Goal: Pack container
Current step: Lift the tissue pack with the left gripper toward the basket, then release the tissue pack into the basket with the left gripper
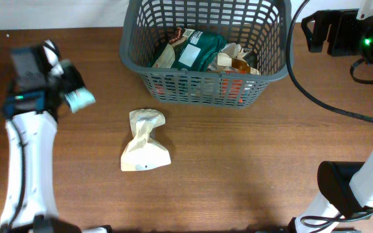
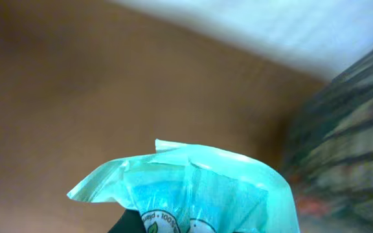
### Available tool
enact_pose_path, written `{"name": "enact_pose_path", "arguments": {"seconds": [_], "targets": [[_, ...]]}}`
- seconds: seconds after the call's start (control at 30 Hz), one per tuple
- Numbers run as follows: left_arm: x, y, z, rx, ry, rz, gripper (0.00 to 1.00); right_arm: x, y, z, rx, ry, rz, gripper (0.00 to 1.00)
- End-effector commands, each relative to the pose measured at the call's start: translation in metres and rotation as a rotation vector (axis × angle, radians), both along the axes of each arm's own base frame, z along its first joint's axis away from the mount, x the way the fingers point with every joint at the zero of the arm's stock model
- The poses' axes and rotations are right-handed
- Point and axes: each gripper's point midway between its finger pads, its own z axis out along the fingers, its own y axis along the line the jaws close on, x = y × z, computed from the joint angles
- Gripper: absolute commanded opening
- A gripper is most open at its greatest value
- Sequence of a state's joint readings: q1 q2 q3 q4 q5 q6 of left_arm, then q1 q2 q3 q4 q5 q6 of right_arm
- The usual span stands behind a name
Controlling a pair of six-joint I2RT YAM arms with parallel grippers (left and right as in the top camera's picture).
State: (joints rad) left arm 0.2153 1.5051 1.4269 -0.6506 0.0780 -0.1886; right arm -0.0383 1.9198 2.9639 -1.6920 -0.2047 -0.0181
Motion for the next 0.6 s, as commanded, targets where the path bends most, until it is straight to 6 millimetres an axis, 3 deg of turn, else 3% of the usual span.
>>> {"name": "enact_pose_path", "arguments": {"seconds": [0.0, 0.1, 0.2, 0.23, 0.37, 0.57], "targets": [[0.014, -0.034, 0.099, 0.01, -0.276, -0.222, 0.02, -0.001, 0.004, -0.002, 0.013, 0.01, 0.008, 0.99], [0.023, -0.068, 0.153, -0.021, -0.493, -0.422, 0.02, -0.001, 0.004, -0.002, 0.014, 0.01, 0.008, 0.99], [0.026, -0.093, 0.186, -0.017, -0.643, -0.565, 0.02, -0.001, 0.004, -0.002, 0.013, 0.01, 0.008, 0.99], [0.029, -0.114, 0.202, -0.007, -0.733, -0.656, 0.02, -0.001, 0.004, -0.002, 0.013, 0.01, 0.008, 0.99], [0.031, -0.163, 0.213, -0.02, -0.861, -0.874, 0.02, -0.001, 0.004, -0.002, 0.014, 0.01, 0.009, 0.99], [0.059, -0.221, 0.188, -0.166, -0.874, -0.965, 0.01, -0.002, 0.006, -0.001, 0.023, 0.01, 0.02, 0.99]]}}
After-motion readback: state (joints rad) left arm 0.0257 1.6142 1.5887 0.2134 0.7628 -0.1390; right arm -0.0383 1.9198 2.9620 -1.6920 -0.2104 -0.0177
